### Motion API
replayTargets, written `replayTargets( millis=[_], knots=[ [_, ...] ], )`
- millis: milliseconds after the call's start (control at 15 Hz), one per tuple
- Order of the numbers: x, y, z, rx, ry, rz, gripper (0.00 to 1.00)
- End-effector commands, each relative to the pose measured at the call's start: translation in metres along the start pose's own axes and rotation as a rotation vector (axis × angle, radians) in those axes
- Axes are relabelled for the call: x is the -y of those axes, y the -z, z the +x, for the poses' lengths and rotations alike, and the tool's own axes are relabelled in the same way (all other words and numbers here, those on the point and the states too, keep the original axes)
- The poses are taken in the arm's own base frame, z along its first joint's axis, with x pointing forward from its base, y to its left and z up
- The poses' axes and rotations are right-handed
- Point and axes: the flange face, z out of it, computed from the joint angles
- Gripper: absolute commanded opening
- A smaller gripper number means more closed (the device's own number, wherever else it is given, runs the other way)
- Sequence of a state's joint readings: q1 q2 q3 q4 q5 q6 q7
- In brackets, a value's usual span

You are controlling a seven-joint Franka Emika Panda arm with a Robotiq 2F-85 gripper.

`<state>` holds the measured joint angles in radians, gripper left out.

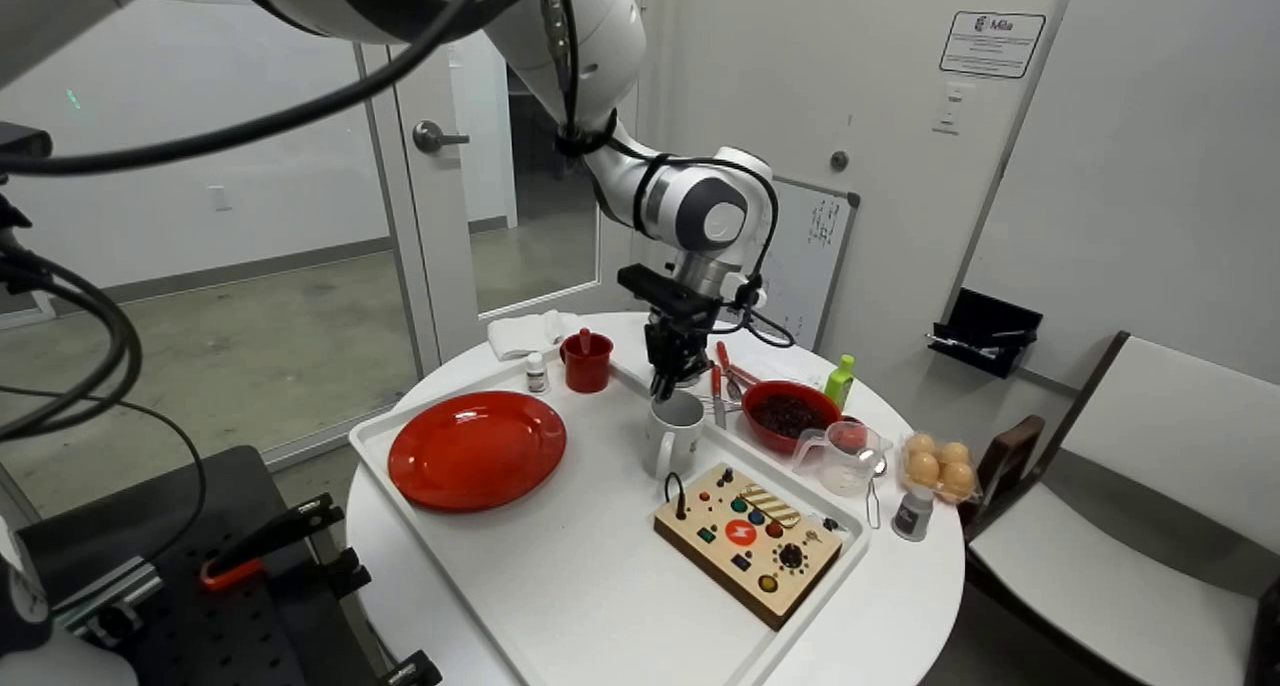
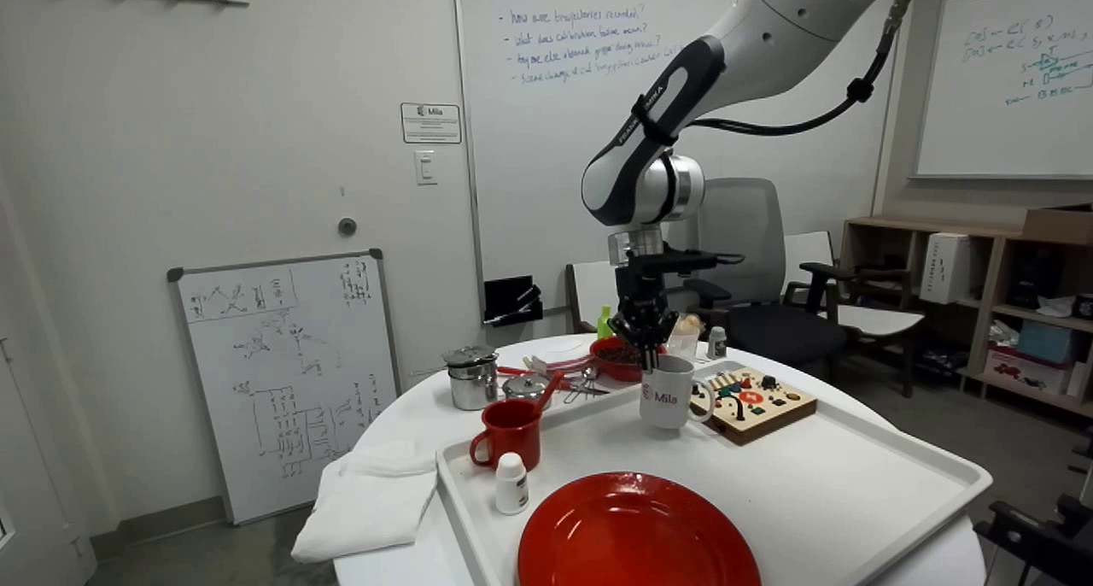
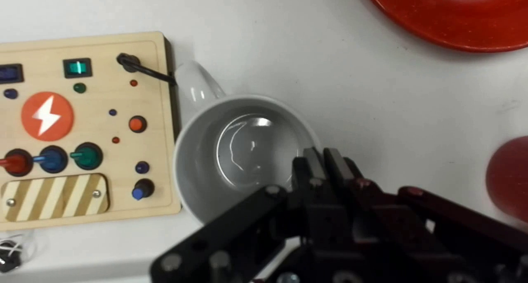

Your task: Put the white cup upright

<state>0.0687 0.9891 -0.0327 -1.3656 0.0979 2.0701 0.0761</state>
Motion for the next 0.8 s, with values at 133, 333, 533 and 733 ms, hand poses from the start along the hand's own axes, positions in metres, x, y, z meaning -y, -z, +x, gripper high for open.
replayTargets(
  millis=[133,333,533,733],
  knots=[
    [0.013,0.003,-0.006,-0.001,-0.046,-0.093,0.02],
    [0.017,-0.002,-0.006,0.002,-0.052,-0.095,0.02],
    [0.018,-0.008,-0.006,0.016,-0.053,-0.081,0.34],
    [0.02,-0.009,-0.006,0.021,-0.055,-0.075,0.55]
  ],
)
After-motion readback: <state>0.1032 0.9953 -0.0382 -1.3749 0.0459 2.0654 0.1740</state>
